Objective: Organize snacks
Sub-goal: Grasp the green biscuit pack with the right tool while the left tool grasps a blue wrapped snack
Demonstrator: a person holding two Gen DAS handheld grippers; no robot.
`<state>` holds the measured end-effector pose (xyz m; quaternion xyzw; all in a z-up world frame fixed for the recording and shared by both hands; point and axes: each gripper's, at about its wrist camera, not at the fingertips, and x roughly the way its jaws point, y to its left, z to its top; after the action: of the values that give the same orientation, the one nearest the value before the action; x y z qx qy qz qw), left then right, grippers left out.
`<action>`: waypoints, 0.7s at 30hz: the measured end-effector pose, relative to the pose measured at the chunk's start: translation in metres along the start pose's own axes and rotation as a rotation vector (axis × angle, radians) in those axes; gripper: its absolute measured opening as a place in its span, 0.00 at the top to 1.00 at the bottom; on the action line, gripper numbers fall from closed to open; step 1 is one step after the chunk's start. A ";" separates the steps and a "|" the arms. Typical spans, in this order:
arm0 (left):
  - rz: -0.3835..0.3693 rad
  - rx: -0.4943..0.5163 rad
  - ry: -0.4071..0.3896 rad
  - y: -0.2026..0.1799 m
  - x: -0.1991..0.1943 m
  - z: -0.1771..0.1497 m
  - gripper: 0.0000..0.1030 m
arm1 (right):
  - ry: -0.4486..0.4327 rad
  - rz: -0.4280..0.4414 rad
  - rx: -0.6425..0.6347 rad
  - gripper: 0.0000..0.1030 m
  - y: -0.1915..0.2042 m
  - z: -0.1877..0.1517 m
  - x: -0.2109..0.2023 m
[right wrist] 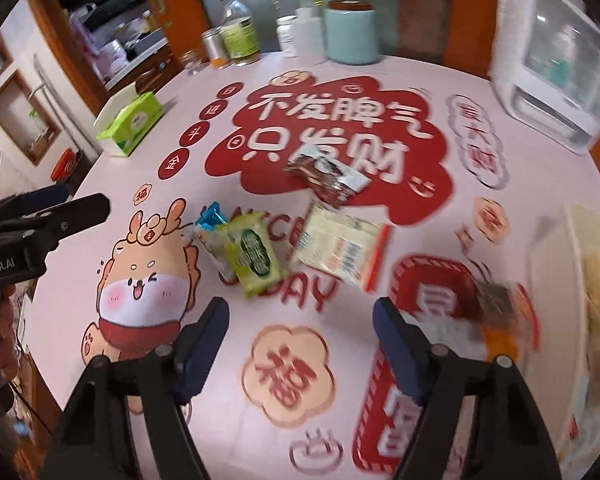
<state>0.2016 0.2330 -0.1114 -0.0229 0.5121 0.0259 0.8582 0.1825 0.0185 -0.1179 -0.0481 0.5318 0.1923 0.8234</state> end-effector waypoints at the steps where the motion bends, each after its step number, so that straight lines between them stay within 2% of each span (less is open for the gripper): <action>1: 0.003 0.002 0.009 0.000 0.006 0.001 0.09 | 0.004 0.014 -0.016 0.27 0.004 0.005 0.008; 12: -0.007 0.082 0.089 -0.008 0.045 0.003 0.09 | 0.054 0.007 -0.210 0.27 0.042 0.028 0.074; 13: -0.010 0.083 0.096 -0.008 0.047 0.003 0.09 | 0.060 0.001 -0.225 0.30 0.044 0.028 0.079; 15: -0.018 0.081 0.108 -0.009 0.052 0.004 0.09 | 0.078 -0.001 -0.252 0.49 0.046 0.028 0.088; 16: -0.021 0.080 0.112 -0.009 0.054 0.004 0.09 | 0.101 0.006 -0.260 0.62 0.045 0.028 0.094; 21: -0.044 0.083 0.142 -0.022 0.070 0.007 0.09 | 0.083 0.034 -0.212 0.64 0.031 0.029 0.094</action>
<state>0.2428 0.2132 -0.1692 -0.0006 0.5718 -0.0159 0.8203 0.2295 0.0805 -0.1858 -0.1339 0.5427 0.2595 0.7876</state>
